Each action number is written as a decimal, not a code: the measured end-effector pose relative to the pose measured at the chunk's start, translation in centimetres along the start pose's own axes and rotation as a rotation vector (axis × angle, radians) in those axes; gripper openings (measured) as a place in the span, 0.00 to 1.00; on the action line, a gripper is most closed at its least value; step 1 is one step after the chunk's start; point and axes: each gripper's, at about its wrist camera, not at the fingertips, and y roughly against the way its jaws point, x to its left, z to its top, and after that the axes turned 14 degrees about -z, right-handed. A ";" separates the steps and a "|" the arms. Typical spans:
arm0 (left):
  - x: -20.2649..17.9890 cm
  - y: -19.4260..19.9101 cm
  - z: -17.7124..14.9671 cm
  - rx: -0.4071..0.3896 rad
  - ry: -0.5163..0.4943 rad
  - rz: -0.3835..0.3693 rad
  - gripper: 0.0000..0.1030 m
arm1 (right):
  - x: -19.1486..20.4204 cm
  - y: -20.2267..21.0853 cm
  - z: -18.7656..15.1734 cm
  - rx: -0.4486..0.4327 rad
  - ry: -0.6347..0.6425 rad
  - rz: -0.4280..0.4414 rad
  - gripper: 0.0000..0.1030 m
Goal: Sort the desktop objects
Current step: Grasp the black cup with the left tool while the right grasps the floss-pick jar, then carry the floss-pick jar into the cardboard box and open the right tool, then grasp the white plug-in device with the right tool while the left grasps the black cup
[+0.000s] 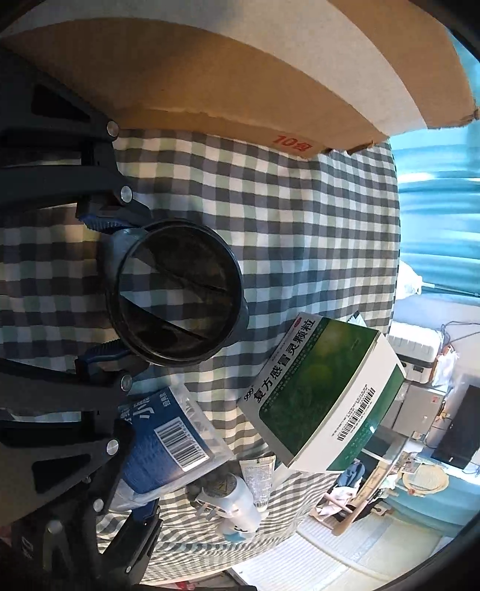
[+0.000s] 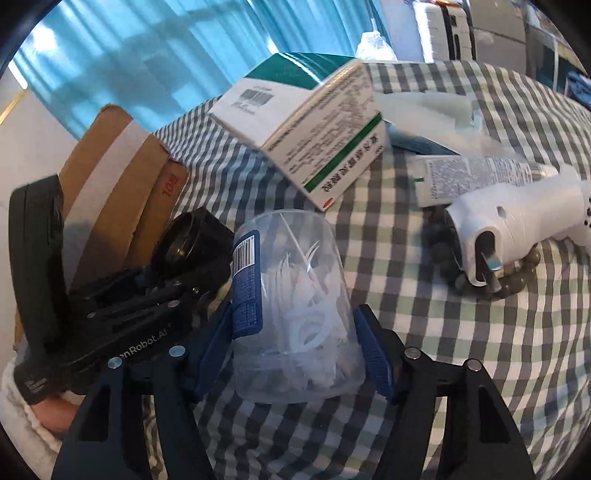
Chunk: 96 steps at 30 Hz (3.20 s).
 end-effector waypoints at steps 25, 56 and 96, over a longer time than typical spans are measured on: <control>-7.7 11.7 -3.6 -0.096 -0.041 -0.057 0.47 | 1.2 14.7 -7.1 -0.157 -0.117 -0.099 0.62; 10.2 26.2 2.4 -0.288 0.123 0.070 0.47 | 21.8 17.0 0.4 -0.232 0.137 0.195 0.62; -10.3 13.7 -1.0 -0.156 -0.059 -0.057 1.00 | -6.8 22.2 -7.1 -0.383 -0.357 -0.260 0.78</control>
